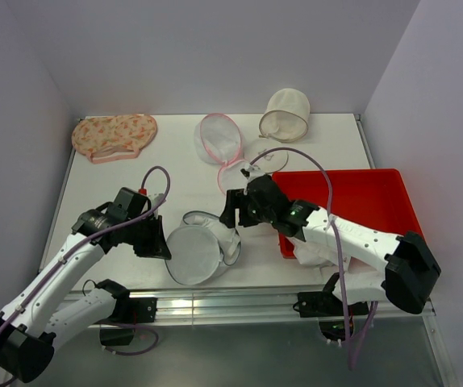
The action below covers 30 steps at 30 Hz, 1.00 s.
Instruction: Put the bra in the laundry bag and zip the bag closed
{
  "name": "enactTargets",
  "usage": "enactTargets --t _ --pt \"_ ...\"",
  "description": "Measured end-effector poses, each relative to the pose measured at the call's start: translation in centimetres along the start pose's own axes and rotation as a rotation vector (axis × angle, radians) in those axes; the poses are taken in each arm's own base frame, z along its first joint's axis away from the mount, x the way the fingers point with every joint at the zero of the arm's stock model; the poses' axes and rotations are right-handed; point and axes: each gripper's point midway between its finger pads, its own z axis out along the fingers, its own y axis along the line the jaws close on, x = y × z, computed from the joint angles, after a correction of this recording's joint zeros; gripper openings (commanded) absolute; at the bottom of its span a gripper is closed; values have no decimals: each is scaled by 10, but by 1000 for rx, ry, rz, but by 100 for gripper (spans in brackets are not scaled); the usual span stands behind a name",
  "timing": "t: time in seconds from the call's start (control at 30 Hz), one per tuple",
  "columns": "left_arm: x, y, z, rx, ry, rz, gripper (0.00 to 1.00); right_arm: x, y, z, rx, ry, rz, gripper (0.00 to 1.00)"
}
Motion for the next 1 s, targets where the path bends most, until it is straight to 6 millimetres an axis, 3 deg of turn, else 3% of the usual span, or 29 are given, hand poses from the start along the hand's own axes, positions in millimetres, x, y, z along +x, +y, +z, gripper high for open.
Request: enactTargets --t 0.3,0.67,1.0 --pt "0 0 1 -2 3 -3 0 1 18 -2 -62 -4 -15 76" --pt "0 0 1 1 4 -4 0 4 17 30 -26 50 -32 75" --pt "-1 0 0 1 1 -4 0 8 19 39 -40 67 -31 59"
